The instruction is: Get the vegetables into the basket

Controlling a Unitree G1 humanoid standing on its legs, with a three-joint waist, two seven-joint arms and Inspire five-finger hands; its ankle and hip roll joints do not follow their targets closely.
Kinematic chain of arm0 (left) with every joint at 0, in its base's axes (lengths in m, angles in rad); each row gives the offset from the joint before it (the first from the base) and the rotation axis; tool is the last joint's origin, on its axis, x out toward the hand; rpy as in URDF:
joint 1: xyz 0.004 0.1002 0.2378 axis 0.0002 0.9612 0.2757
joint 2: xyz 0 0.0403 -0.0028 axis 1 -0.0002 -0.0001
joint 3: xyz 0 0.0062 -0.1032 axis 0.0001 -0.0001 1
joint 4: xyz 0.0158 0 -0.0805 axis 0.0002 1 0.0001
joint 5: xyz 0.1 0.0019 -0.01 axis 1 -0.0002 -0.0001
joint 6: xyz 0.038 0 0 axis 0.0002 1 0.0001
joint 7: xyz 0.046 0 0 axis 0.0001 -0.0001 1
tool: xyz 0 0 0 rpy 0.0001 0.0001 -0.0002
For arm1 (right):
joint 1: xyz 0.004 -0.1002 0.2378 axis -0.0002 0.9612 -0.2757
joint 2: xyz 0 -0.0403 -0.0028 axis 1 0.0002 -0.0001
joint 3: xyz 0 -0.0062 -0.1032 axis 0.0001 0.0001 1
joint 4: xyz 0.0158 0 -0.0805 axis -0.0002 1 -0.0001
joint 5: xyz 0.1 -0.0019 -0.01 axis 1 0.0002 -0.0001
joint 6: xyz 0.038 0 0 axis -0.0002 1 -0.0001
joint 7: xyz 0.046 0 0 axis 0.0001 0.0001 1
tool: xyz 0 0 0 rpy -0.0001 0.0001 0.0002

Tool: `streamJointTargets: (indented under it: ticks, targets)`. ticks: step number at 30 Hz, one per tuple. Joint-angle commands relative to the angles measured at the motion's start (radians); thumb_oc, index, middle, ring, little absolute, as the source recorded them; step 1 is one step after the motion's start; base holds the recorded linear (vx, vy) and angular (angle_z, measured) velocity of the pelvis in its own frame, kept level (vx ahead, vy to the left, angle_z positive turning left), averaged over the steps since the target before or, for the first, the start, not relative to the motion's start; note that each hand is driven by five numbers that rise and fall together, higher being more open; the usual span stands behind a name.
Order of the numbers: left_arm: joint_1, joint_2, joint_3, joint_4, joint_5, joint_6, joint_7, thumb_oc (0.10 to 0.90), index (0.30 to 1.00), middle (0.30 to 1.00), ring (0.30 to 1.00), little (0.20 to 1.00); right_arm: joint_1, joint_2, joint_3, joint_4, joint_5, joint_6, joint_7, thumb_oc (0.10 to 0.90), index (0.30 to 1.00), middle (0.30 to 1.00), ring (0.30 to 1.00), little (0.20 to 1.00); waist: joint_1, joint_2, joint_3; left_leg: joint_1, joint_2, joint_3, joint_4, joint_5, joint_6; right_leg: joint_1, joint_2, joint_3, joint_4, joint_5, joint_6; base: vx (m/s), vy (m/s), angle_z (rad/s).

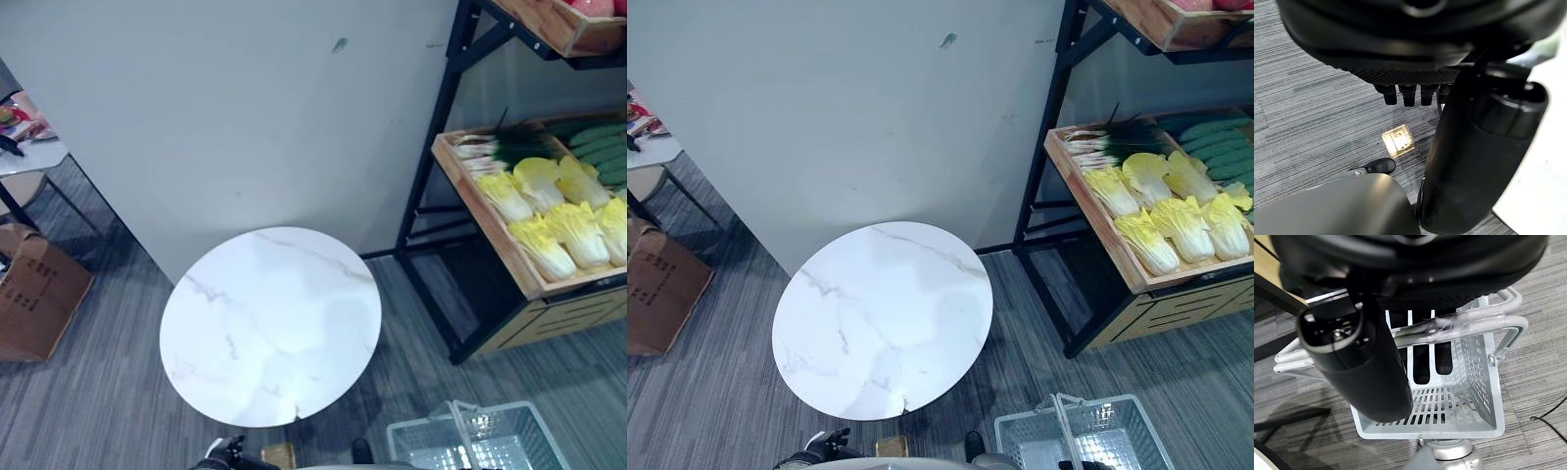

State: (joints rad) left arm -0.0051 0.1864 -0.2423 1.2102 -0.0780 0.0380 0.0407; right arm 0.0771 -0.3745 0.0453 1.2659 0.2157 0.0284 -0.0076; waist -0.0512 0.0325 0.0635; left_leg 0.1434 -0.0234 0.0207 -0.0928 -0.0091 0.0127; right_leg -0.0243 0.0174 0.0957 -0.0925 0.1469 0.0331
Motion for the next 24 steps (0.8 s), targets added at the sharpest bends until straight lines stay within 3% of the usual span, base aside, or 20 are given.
streamJointTargets:
  ticks: [1, 7, 9, 12, 13, 15, 17, 19, 20, 21, 23, 24]
  targets:
    - [-0.038, 0.019, -0.016, 0.052, 0.034, -0.011, 0.013, 0.9, 1.0, 1.0, 1.0, 1.0, -0.054, 0.003, -0.063, 0.019, 0.121, -0.044, -0.005, 0.4, 0.3, 0.3, 0.3, 0.3, -0.038, -0.03, -0.009, -0.049, -0.008, 0.022, 0.006, -0.011, -0.03, 0.106, -0.048, 0.036, 0.011, -0.151, 0.091, 0.02, 0.025, -0.36]
    - [-0.044, 0.022, -0.023, 0.051, 0.03, -0.016, 0.009, 0.9, 1.0, 1.0, 1.0, 1.0, -0.043, 0.011, -0.099, 0.035, 0.174, -0.046, -0.007, 0.4, 0.3, 0.3, 0.3, 0.3, -0.067, -0.023, 0.002, -0.052, -0.01, 0.075, 0.006, -0.018, -0.022, 0.068, -0.046, 0.101, 0.018, -0.133, 0.108, 0.0, 0.043, -0.33]
    - [-0.053, 0.026, -0.031, 0.041, 0.035, -0.02, 0.01, 0.9, 1.0, 1.0, 1.0, 1.0, -0.069, 0.013, -0.096, 0.013, 0.181, -0.05, -0.016, 0.4, 0.3, 0.3, 0.3, 0.3, -0.08, -0.022, 0.022, -0.07, -0.007, 0.141, 0.006, -0.018, -0.015, 0.011, -0.039, 0.16, 0.034, -0.109, 0.131, -0.09, 0.053, -0.89]
    - [-0.084, 0.037, -0.051, 0.021, 0.032, -0.032, 0.018, 0.9, 1.0, 1.0, 1.0, 1.0, -0.12, 0.024, -0.064, -0.021, 0.17, -0.059, -0.026, 0.4, 0.3, 0.3, 0.3, 0.3, -0.086, -0.027, 0.05, -0.099, 0.006, 0.229, 0.007, -0.01, -0.017, -0.068, -0.037, 0.164, 0.062, -0.076, 0.159, -0.13, -0.005, -1.26]
    - [-0.095, 0.045, -0.055, 0.013, 0.029, -0.036, 0.023, 0.9, 1.0, 1.0, 1.0, 1.0, -0.128, 0.034, -0.053, -0.038, 0.171, -0.065, -0.033, 0.4, 0.3, 0.3, 0.3, 0.3, -0.083, -0.026, 0.063, -0.105, 0.019, 0.251, 0.006, -0.007, -0.021, -0.091, -0.047, 0.098, 0.091, -0.083, 0.159, -0.17, -0.082, -1.49]
    - [-0.115, 0.056, -0.06, -0.007, 0.01, -0.042, 0.026, 0.9, 1.0, 1.0, 1.0, 1.0, -0.139, 0.045, -0.031, -0.069, 0.164, -0.074, -0.037, 0.4, 0.3, 0.3, 0.3, 0.3, -0.071, -0.011, 0.072, -0.132, 0.05, 0.298, 0.007, 0.012, -0.031, -0.097, -0.102, -0.118, 0.162, -0.139, 0.126, -0.18, -0.056, -1.19]
    - [-0.123, 0.06, -0.055, -0.015, 0.005, -0.04, 0.027, 0.9, 1.0, 1.0, 1.0, 1.0, -0.141, 0.059, -0.018, -0.092, 0.156, -0.075, -0.038, 0.4, 0.3, 0.3, 0.3, 0.3, -0.069, -0.004, 0.072, -0.139, 0.07, 0.354, 0.012, 0.021, -0.032, -0.063, -0.147, -0.225, 0.229, -0.189, 0.105, -0.11, -0.002, -1.04]
    - [-0.123, 0.061, -0.052, -0.028, 0.002, -0.039, 0.026, 0.9, 1.0, 1.0, 1.0, 1.0, -0.146, 0.07, -0.01, -0.099, 0.138, -0.07, -0.03, 0.4, 0.3, 0.3, 0.3, 0.3, -0.059, -0.005, 0.06, -0.137, 0.079, 0.416, 0.042, -0.008, -0.032, 0.028, -0.232, -0.28, 0.284, -0.236, 0.109, -0.07, -0.013, -1.03]
    - [-0.122, 0.062, -0.052, -0.029, 0.002, -0.039, 0.026, 0.9, 1.0, 1.0, 1.0, 1.0, -0.145, 0.07, -0.01, -0.099, 0.138, -0.07, -0.03, 0.4, 0.3, 0.3, 0.3, 0.3, -0.058, -0.006, 0.06, -0.137, 0.078, 0.417, 0.044, -0.01, -0.031, 0.029, -0.233, -0.279, 0.283, -0.236, 0.11, -0.14, -0.067, -0.88]
    - [-0.123, 0.061, -0.05, -0.035, -0.001, -0.04, 0.026, 0.9, 1.0, 1.0, 1.0, 1.0, -0.154, 0.074, -0.006, -0.099, 0.13, -0.069, -0.029, 0.4, 0.3, 0.3, 0.3, 0.3, -0.053, -0.009, 0.049, -0.153, 0.085, 0.451, 0.058, -0.009, -0.03, 0.066, -0.265, -0.298, 0.298, -0.22, 0.118, -0.11, -0.055, -0.82]
    - [-0.119, 0.062, -0.049, -0.037, -0.004, -0.038, 0.026, 0.9, 1.0, 1.0, 1.0, 1.0, -0.154, 0.075, -0.005, -0.094, 0.125, -0.066, -0.027, 0.4, 0.3, 0.3, 0.3, 0.3, -0.044, -0.017, 0.036, -0.166, 0.087, 0.47, 0.067, -0.014, -0.03, 0.094, -0.281, -0.295, 0.288, -0.205, 0.127, -0.11, -0.073, -1.12]
    - [-0.111, 0.06, -0.045, -0.033, -0.007, -0.035, 0.025, 0.9, 1.0, 1.0, 1.0, 1.0, -0.152, 0.083, -0.01, -0.085, 0.124, -0.058, -0.022, 0.4, 0.3, 0.3, 0.3, 0.3, -0.034, -0.034, 0.007, -0.186, 0.091, 0.519, 0.081, -0.013, -0.031, 0.15, -0.298, -0.292, 0.258, -0.161, 0.148, -0.12, -0.122, -1.3]
